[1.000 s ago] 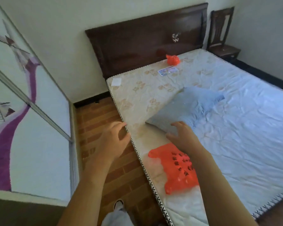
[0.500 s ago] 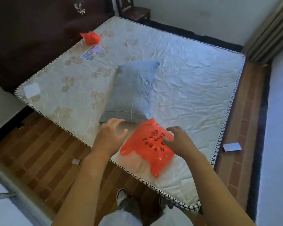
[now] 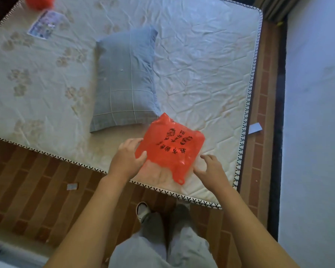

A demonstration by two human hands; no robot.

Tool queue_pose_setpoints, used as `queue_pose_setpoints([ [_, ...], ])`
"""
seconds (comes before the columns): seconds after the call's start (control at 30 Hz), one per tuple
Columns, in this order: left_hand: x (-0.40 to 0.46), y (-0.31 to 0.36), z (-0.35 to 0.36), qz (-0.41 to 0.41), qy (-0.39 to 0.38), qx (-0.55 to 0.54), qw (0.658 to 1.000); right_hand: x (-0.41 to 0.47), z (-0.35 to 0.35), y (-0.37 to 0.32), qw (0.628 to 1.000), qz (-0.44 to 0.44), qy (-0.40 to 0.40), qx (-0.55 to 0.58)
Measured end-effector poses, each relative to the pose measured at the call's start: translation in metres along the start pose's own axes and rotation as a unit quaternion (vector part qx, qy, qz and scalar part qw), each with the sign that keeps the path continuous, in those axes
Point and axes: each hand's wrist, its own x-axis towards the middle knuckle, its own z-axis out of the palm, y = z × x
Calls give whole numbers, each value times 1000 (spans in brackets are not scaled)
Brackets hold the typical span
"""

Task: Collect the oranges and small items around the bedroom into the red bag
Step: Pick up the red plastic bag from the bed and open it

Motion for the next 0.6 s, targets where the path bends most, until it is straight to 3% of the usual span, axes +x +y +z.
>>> queue_pose_setpoints([
  [0.6,46,-150,166,-100,-81,142,981,118,172,100,981,145,-95,89],
])
